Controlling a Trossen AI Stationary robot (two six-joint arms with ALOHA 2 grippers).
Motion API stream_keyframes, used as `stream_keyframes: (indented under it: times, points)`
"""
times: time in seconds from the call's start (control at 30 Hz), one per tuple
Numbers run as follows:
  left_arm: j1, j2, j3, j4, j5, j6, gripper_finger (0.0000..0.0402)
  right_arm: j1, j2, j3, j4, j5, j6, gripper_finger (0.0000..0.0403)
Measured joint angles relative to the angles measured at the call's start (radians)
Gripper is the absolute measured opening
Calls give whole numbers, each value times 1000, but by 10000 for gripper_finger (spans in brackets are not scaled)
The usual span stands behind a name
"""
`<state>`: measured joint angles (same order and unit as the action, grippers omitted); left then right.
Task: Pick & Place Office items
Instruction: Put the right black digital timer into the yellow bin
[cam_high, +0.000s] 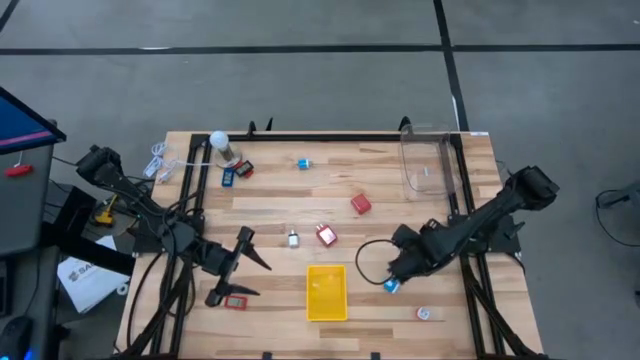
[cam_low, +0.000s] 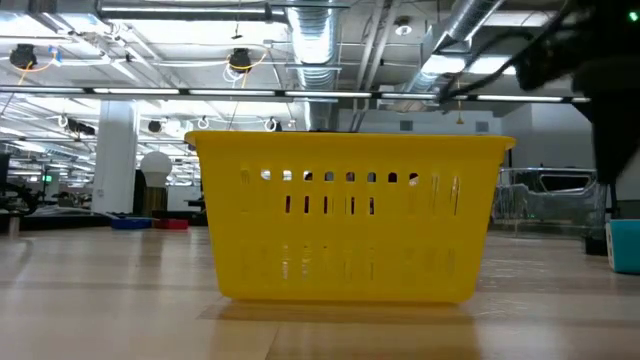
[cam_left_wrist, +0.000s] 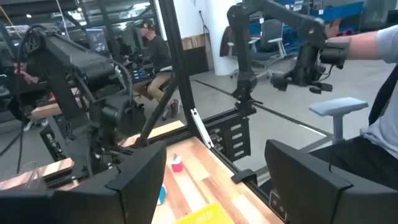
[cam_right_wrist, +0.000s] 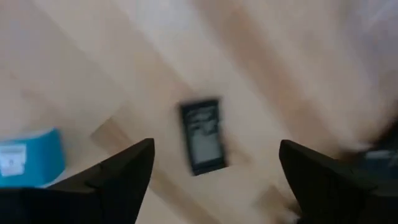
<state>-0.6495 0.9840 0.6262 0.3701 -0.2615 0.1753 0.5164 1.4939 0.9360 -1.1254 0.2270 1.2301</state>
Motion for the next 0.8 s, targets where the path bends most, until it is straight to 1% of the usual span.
stream_keyframes:
  times: [0.07, 0.13, 0.3, 0.43, 0.7, 0.8]
  points:
    - [0, 0, 0, 16, 0, 0, 271, -17, -28, -75, 84, -56, -4, 339]
    - [0, 0, 0, 27, 0, 0, 271, -39, -48, -132, 111, -97, -5, 336]
    - [0, 0, 0, 33, 0, 0, 271, -46, -58, -202, 219, -107, -53, 326]
    - [0, 0, 0, 36, 0, 0, 271, -47, -24, -241, 307, -126, -98, 320]
    - [0, 14, 0, 41, 1, -7, 271, -48, 4, -256, 329, -123, -119, 314]
    - [0, 14, 0, 44, 1, -7, 271, -48, 4, -256, 331, -125, -115, 295]
